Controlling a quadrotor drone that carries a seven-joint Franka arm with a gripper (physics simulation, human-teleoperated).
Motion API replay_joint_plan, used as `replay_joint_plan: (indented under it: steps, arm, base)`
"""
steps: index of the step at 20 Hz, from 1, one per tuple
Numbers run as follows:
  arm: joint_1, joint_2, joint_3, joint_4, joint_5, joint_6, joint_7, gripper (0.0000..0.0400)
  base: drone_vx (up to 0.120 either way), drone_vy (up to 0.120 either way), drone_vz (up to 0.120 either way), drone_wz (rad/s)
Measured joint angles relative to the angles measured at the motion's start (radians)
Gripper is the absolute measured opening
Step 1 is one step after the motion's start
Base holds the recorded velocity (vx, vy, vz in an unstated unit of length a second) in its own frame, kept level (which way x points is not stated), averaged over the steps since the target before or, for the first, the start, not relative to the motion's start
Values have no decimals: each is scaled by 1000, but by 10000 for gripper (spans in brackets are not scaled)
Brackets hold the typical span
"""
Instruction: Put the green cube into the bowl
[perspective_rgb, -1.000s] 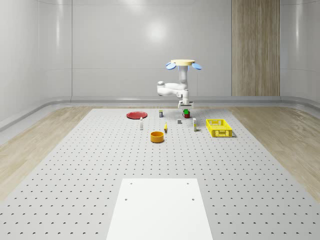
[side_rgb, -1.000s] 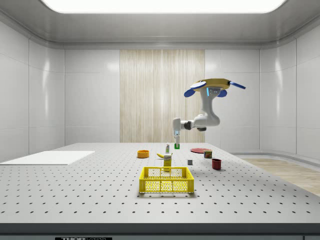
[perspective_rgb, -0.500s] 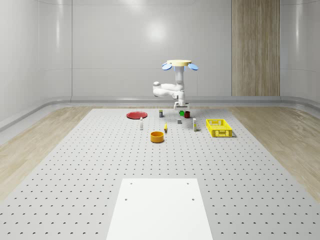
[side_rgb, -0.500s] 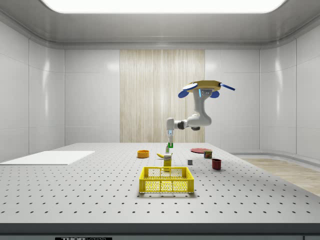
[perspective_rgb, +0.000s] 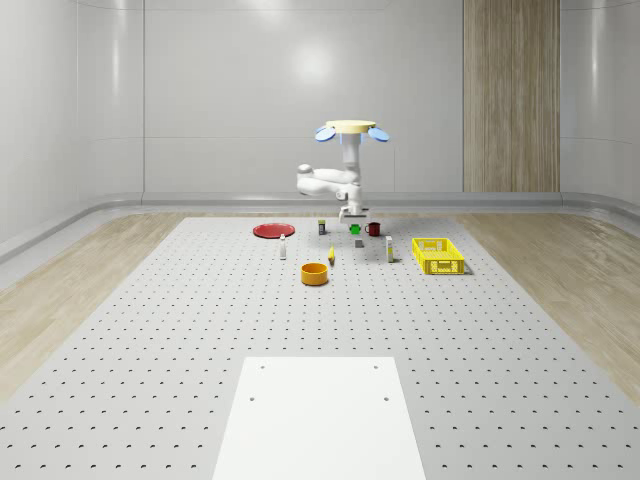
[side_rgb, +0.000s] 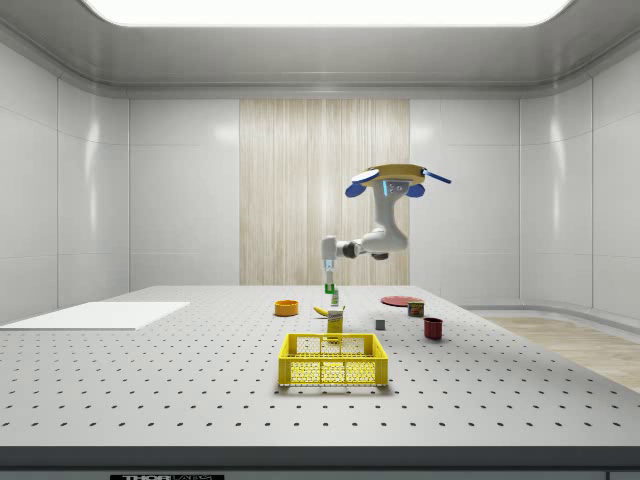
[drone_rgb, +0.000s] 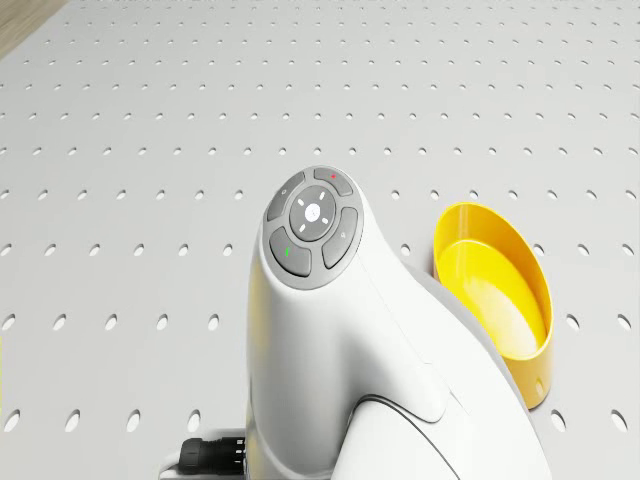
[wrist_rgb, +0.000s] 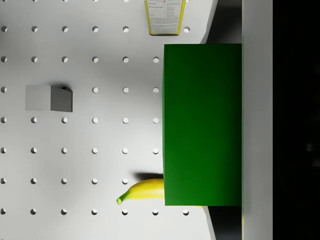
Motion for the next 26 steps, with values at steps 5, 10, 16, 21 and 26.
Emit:
replay_joint_plan:
  steps: [5,10,16,21,26]
  arm:
    - [-1,-4,1,0,2,4,1,250]
    - [-1,-7,1,0,3,7,1,250]
    - [-2,-11,1,0,4,10,2,250]
    - [-2,-14,2,0,5,13,2,250]
    - [-3,-16,2,1,6,15,2,250]
  base:
    - [120,-120,0,0]
    - [120,-120,0,0]
    - [33,-120,0,0]
    - [0,-88,0,0]
    - [56,-120,0,0]
